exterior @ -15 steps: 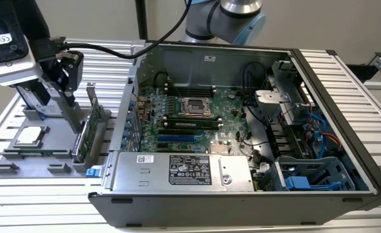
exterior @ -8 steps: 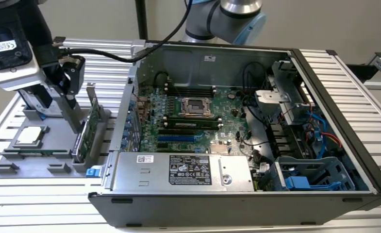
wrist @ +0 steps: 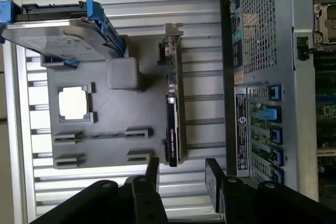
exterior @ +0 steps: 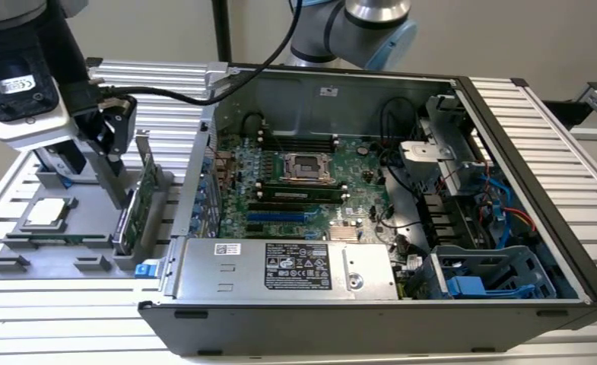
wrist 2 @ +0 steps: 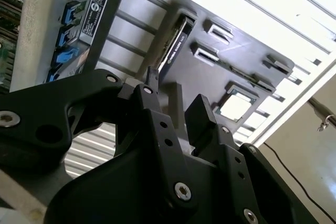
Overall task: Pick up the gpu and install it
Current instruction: 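Pick up the gpu and move the gpu toward the slot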
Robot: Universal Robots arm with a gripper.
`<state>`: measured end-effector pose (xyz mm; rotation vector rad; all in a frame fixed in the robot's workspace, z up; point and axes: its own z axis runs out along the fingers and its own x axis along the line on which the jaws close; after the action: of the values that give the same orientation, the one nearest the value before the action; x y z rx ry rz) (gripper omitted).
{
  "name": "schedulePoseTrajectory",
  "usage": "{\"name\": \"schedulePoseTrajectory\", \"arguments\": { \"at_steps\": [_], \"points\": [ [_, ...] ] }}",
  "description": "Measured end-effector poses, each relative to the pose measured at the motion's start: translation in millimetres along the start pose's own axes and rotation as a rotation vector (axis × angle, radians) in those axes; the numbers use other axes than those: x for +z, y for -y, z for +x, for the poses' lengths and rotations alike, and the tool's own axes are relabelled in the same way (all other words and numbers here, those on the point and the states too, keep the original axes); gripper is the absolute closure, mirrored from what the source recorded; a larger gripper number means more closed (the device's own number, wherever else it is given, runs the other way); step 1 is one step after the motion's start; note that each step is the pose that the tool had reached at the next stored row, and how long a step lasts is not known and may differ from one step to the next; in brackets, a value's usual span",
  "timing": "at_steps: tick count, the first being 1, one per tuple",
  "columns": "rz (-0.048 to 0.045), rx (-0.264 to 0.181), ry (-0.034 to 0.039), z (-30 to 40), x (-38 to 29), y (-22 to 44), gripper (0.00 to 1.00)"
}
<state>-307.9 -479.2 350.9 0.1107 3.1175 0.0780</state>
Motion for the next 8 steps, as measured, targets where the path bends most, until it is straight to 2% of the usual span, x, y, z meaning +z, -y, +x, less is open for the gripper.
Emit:
{"name": "schedulePoseTrajectory", "arguments": {
  "at_steps": [8],
  "points": [
    [0.0000,0.000,0.0000,0.3,8.7,-3.8,0.00]
  ]
}}
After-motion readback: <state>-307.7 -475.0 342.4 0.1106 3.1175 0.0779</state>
